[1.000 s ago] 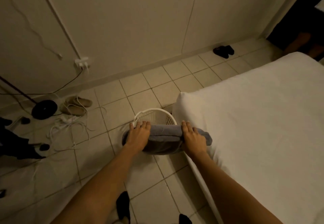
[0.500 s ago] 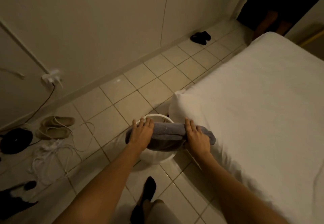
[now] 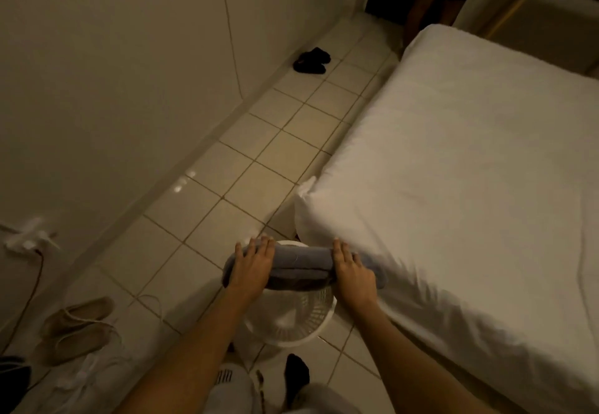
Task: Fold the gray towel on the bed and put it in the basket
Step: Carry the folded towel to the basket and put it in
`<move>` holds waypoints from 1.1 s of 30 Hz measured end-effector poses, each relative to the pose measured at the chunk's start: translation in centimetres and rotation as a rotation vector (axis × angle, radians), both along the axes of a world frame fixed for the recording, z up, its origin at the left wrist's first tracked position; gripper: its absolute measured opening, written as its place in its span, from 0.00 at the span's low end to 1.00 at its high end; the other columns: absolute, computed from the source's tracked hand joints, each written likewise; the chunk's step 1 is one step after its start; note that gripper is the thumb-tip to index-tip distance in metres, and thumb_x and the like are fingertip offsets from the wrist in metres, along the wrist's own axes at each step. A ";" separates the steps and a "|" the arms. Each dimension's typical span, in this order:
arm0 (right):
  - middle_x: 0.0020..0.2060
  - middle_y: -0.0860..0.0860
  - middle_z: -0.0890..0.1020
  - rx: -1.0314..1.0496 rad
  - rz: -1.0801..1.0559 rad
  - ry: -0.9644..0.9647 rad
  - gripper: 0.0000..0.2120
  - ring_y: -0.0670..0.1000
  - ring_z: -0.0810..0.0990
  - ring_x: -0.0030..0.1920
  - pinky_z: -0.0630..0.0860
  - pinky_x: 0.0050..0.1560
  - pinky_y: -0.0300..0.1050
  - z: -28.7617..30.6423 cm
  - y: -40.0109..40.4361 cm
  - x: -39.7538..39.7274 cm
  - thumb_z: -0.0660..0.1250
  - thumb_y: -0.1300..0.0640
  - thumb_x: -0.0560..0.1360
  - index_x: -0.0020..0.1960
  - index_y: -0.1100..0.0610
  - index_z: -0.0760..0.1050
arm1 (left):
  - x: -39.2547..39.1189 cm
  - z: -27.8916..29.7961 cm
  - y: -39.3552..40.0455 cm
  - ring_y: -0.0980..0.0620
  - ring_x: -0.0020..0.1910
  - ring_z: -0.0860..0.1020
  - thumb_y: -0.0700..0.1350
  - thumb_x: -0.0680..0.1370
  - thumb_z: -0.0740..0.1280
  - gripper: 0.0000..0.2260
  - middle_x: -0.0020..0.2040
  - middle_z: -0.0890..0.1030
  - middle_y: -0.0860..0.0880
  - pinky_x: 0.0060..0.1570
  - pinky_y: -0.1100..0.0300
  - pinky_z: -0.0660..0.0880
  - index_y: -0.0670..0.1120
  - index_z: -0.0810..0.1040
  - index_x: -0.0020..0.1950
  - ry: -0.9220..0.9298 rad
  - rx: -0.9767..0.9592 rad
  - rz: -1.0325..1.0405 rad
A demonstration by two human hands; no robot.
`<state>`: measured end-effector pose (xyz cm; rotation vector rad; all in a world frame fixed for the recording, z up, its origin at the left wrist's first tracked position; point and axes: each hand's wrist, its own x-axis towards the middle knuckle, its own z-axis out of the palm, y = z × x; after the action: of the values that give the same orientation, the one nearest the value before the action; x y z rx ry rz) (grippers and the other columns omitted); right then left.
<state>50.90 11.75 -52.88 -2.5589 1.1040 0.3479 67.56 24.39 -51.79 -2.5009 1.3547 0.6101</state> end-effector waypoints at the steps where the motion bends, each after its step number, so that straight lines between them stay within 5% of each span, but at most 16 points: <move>1: 0.77 0.55 0.54 0.001 -0.048 0.001 0.33 0.59 0.60 0.74 0.73 0.62 0.55 -0.2 0.1 0.2 0.59 0.53 0.79 0.77 0.55 0.43 | 0.5 -0.1 -0.6 0.42 0.78 0.50 0.39 0.79 0.61 0.32 0.79 0.49 0.43 0.74 0.41 0.49 0.42 0.46 0.78 0.008 0.001 -0.028; 18: 0.76 0.57 0.57 0.048 -0.799 0.095 0.35 0.62 0.65 0.71 0.79 0.46 0.55 -1.8 13.4 7.5 0.61 0.65 0.75 0.77 0.57 0.48 | 11.1 -4.1 -1.8 0.41 0.78 0.48 0.38 0.81 0.56 0.30 0.79 0.46 0.44 0.73 0.41 0.53 0.41 0.43 0.78 0.202 0.097 -0.698; 25: 0.76 0.57 0.54 0.090 -0.880 0.165 0.38 0.58 0.65 0.71 0.79 0.51 0.51 -3.4 16.7 8.2 0.63 0.60 0.76 0.77 0.57 0.42 | 12.0 -5.5 -0.4 0.40 0.78 0.49 0.39 0.80 0.59 0.32 0.79 0.47 0.43 0.73 0.39 0.56 0.41 0.43 0.78 0.244 0.119 -0.811; 33: 0.73 0.58 0.63 0.084 -0.869 0.202 0.37 0.56 0.70 0.67 0.80 0.48 0.51 -9.0 16.7 7.3 0.63 0.58 0.74 0.77 0.58 0.46 | 11.8 -10.6 -0.8 0.40 0.77 0.52 0.40 0.81 0.58 0.31 0.79 0.47 0.43 0.71 0.36 0.57 0.43 0.43 0.78 0.225 0.247 -0.927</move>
<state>58.19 28.49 -61.87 -1.7570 2.0632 0.4022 79.33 23.63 -62.34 -1.3925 2.1151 0.7612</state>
